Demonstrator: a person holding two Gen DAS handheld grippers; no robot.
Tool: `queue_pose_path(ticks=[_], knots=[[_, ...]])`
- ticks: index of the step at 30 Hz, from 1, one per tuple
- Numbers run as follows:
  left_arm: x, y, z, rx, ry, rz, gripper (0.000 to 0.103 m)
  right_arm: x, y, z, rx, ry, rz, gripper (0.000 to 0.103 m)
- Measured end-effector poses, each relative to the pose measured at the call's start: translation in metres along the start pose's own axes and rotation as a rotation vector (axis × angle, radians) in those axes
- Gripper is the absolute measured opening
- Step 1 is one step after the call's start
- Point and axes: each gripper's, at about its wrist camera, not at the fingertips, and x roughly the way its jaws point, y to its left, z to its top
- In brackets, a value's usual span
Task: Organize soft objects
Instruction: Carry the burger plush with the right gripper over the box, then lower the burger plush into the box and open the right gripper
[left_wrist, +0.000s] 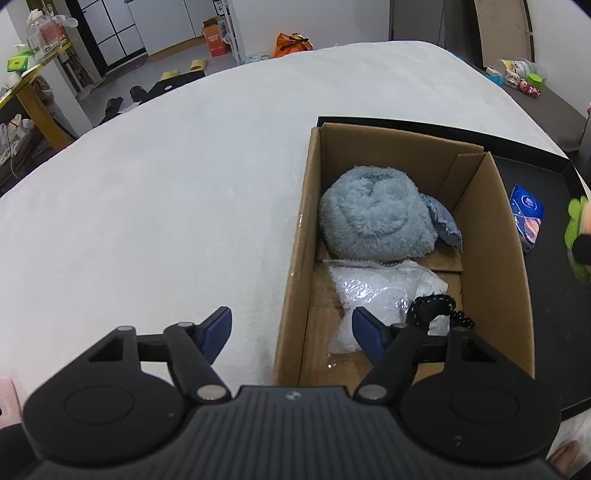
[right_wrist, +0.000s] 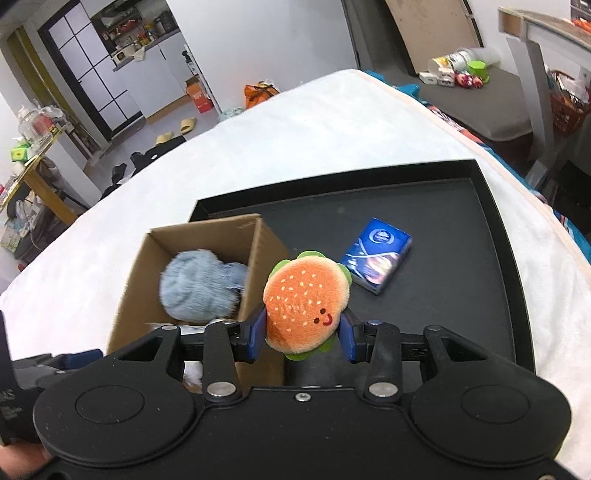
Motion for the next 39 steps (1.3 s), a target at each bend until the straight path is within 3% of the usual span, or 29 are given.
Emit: queue_pose_path(ticks=[14,25,32,36,39], knots=[[0.008,0.01,0.0,0.009,0.014,-0.08,0.049,0.005,0.043,0.004,0.001,-0.013,0.014,0.041],[0.02,0.02,0.005,0.001,0.051,-0.143,0.01,0.017,0.074,0.004,-0.015,-0.005,0.006,0.041],[0.023,0.024,0.006,0.01,0.054,-0.167,0.009,0.024,0.085,0.006,-0.008,0.0,0.004,0.043],[0.024,0.026,0.007,0.003,0.058,-0.181,0.01,0.027,0.091,0.006,-0.018,0.006,0.001,0.049],[0.024,0.028,0.007,-0.006,0.061,-0.189,0.01,0.025,0.09,0.006,-0.008,-0.006,-0.02,0.07]])
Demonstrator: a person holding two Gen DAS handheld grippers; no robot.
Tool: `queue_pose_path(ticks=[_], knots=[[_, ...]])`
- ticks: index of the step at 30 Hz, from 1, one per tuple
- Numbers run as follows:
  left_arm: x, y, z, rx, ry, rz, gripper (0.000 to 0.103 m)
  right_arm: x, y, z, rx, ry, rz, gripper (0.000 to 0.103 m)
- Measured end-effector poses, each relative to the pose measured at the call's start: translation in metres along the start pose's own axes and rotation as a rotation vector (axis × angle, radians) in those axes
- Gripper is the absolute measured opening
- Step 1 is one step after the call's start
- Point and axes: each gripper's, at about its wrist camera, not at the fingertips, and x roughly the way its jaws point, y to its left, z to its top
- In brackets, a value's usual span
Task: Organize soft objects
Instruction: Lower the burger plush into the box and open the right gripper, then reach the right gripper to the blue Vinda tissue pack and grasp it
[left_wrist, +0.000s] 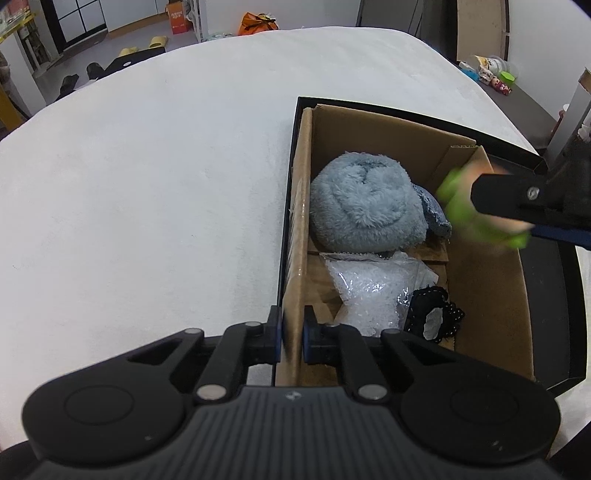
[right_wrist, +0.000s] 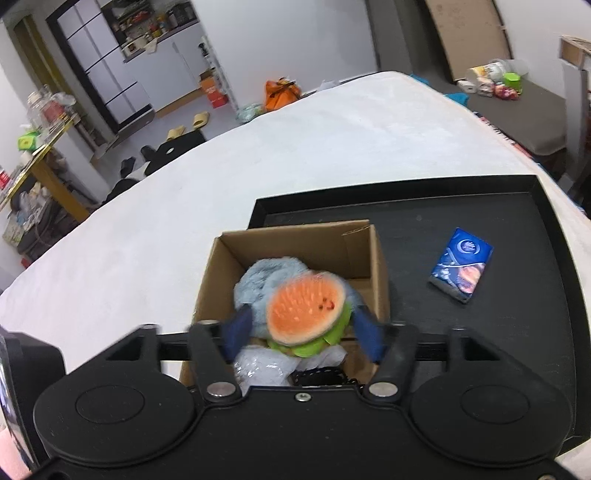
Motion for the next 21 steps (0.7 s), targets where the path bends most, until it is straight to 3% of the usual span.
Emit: queue_pose_path(ticks=[21], knots=[[-0.009,-0.009,0.007,0.003,0.01,0.039,0.014,-0.005,-0.078,-0.008,0.117,0.004,-0.05,0.071]])
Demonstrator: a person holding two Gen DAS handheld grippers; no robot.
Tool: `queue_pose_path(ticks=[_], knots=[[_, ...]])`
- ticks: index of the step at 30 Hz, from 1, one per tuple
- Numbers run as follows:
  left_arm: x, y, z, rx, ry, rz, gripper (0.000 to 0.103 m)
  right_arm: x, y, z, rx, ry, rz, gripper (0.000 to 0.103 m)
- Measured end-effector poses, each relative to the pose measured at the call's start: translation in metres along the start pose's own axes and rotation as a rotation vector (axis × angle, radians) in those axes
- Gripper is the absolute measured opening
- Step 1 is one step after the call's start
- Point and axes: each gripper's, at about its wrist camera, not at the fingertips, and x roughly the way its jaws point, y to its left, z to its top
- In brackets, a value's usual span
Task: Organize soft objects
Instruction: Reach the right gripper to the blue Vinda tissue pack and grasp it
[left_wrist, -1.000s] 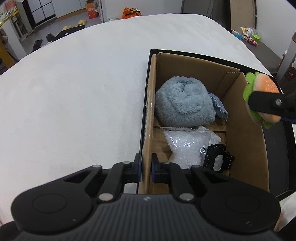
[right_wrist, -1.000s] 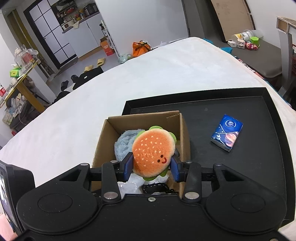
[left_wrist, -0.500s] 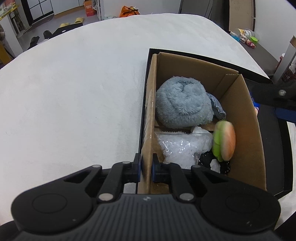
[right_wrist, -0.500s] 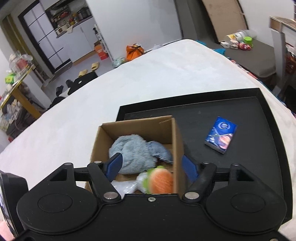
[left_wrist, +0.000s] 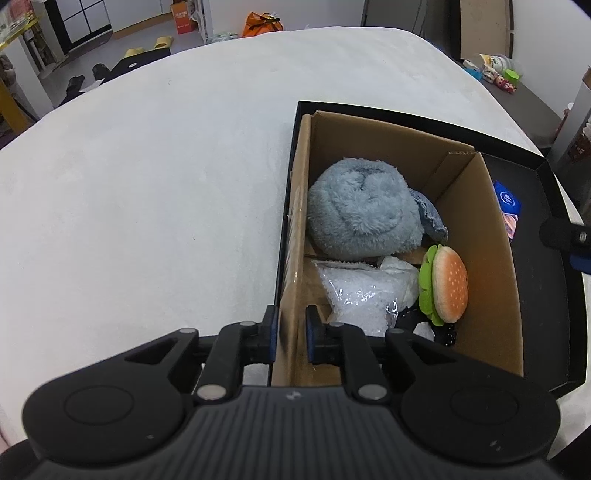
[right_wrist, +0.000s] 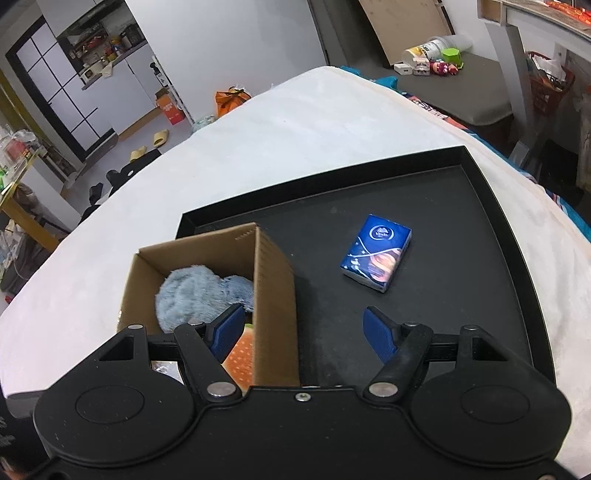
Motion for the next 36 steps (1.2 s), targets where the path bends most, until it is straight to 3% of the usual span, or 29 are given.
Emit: queue_pose_path(ticks=[4,9,12,25,36], knots=[[-0.003,-0.001,0.005,-0.008,-0.004,0.011,0.017,0.002,-0.006,-0.001,0.003,0.006,0.01,0.071],[-0.006,-0.004,0.013,-0.01,-0.021,0.032,0.037,0.007,-0.017,0.002,0.031,0.014,0.033,0.071],[-0.005,-0.005,0.017,-0.013,-0.02,0.042,0.043,0.011,-0.025,0.004,0.053,0.018,0.045,0.071],[0.007,-0.012,0.037,-0.01,-0.011,0.103,0.053,0.036,-0.042,0.016,0.072,0.034,0.04,0.072],[0.017,-0.023,0.047,0.024,0.001,0.167,0.055,0.076,-0.062,0.02,0.083,0.027,0.075,0.075]])
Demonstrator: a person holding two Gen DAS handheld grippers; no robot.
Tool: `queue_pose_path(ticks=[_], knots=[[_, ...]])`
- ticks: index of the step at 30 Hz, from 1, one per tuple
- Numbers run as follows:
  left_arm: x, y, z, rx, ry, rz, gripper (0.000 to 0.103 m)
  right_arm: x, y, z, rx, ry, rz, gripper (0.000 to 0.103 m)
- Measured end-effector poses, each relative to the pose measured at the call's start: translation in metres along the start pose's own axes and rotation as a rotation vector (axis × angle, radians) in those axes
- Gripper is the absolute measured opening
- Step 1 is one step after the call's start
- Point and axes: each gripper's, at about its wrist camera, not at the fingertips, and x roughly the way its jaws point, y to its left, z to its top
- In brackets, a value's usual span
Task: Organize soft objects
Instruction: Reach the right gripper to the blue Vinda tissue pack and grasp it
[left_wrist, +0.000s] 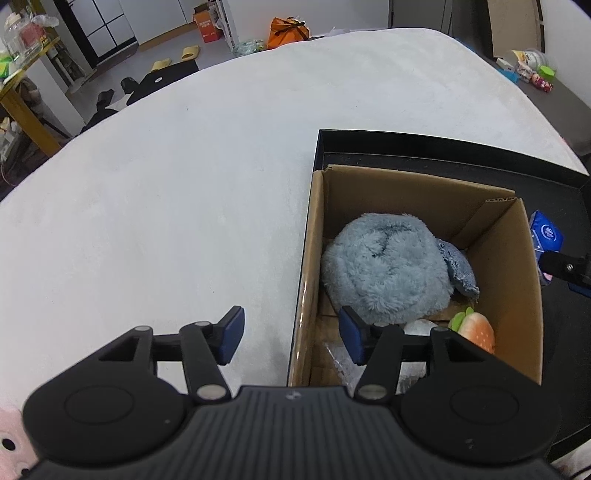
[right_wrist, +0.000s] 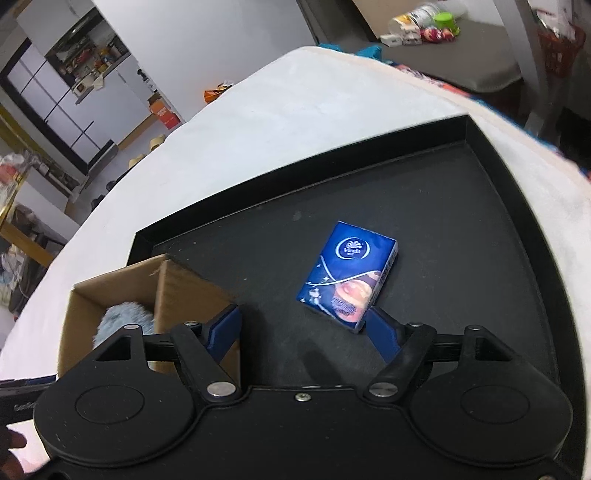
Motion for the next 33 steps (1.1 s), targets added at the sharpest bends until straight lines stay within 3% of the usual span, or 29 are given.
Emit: queue_pose_path(ticks=[14,21,29,33], knots=[[0.021,-0.013,0.011,0.046,0.046,0.073,0.056,0.037,-0.004,0.005,-0.018,-0.032,-0.079,0.086],[0.027,-0.014,0.014,0.049,0.064,0.082,0.056,0.042,0.004,0.003,-0.093,-0.047,-0.123,0.091],[0.027,-0.008,0.013,0.048,0.062,0.076,0.056,0.046,0.0,0.001,-0.155,-0.033,-0.325,0.091],[0.027,-0.007,0.014,0.039,0.059,0.073,0.056,0.038,-0.006,-0.001,-0.117,-0.03,-0.338,0.086]])
